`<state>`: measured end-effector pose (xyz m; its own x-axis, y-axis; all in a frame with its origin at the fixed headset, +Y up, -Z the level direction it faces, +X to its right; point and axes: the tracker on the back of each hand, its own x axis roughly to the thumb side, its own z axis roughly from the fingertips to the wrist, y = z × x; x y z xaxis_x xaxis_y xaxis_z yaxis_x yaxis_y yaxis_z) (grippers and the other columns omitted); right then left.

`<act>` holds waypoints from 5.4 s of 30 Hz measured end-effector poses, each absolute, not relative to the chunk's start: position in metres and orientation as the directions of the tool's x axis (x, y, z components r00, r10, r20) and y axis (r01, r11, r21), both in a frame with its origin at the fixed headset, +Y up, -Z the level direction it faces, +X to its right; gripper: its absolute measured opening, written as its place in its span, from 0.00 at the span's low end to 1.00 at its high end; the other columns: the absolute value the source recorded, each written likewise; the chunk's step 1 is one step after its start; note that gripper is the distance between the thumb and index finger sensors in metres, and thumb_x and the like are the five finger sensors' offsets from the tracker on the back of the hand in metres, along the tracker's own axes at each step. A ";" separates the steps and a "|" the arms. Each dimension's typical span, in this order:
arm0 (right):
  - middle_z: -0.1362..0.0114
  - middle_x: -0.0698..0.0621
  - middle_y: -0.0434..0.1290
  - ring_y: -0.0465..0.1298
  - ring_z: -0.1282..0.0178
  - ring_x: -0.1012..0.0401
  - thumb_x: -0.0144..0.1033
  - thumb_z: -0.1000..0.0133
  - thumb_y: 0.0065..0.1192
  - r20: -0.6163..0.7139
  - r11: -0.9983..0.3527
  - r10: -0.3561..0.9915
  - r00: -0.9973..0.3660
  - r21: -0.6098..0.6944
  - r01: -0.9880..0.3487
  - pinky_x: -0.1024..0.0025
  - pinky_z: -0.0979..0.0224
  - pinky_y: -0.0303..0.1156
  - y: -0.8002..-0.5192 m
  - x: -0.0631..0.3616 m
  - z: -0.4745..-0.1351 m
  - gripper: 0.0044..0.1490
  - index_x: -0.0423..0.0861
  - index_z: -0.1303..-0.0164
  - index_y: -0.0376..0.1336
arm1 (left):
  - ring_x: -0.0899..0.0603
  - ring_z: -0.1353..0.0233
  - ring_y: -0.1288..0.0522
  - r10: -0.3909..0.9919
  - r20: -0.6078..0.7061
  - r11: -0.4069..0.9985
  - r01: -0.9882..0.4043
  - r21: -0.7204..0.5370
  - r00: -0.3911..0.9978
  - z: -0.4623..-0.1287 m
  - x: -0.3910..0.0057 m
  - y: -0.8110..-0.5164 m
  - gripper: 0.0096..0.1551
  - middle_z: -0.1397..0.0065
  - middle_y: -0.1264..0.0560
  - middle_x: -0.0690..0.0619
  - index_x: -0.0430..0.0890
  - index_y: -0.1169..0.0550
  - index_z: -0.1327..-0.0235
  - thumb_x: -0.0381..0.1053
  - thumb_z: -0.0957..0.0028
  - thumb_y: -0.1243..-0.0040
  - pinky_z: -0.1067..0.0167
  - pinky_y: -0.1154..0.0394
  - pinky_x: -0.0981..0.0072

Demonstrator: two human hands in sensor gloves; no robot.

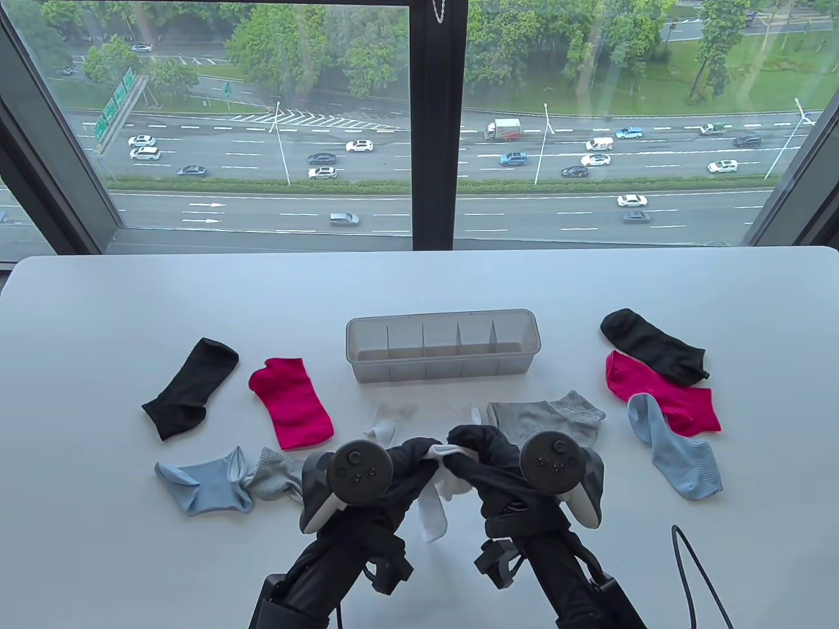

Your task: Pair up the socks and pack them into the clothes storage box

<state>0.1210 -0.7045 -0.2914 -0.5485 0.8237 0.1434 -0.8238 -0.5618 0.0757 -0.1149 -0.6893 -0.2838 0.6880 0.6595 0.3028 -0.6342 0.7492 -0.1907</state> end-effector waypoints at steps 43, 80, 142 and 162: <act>0.08 0.33 0.37 0.33 0.16 0.31 0.54 0.37 0.45 0.058 -0.830 0.412 -0.909 0.436 -0.348 0.22 0.25 0.36 -0.735 0.133 -0.301 0.47 0.48 0.11 0.40 | 0.25 0.14 0.51 0.351 0.228 0.918 -0.286 -0.275 0.908 -0.293 -0.113 -0.724 0.43 0.12 0.49 0.34 0.40 0.48 0.15 0.54 0.36 0.47 0.24 0.50 0.24; 0.08 0.39 0.33 0.28 0.14 0.39 0.56 0.35 0.39 0.055 -0.823 0.435 -0.899 0.428 -0.372 0.28 0.23 0.30 -0.726 0.140 -0.306 0.45 0.48 0.11 0.38 | 0.32 0.19 0.38 0.116 -0.052 0.885 -0.127 -0.449 0.992 -0.398 -0.119 -0.752 0.20 0.19 0.35 0.43 0.48 0.27 0.32 0.49 0.34 0.56 0.23 0.42 0.30; 0.34 0.44 0.76 0.80 0.38 0.53 0.42 0.38 0.63 0.200 -0.528 0.846 -0.494 0.181 -0.830 0.53 0.30 0.74 -0.683 0.157 -0.295 0.26 0.46 0.32 0.62 | 0.42 0.51 0.19 0.772 0.352 0.636 -0.623 -0.456 0.530 -0.302 -0.059 -0.685 0.27 0.51 0.20 0.47 0.40 0.31 0.34 0.53 0.39 0.43 0.41 0.24 0.39; 0.44 0.52 0.75 0.80 0.54 0.65 0.43 0.36 0.62 -0.213 -0.805 0.323 -0.922 0.450 -0.386 0.63 0.41 0.78 -0.770 0.119 -0.305 0.34 0.46 0.23 0.55 | 0.41 0.54 0.13 0.444 0.148 0.731 -0.262 -0.630 0.884 -0.315 -0.041 -0.762 0.25 0.51 0.14 0.45 0.34 0.29 0.33 0.47 0.35 0.48 0.47 0.18 0.42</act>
<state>0.1192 -0.7701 -0.3053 -0.9221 0.3230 -0.2131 -0.3860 -0.8051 0.4503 -0.0408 -0.7618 -0.3152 0.8838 0.4439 0.1475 -0.2620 0.7310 -0.6301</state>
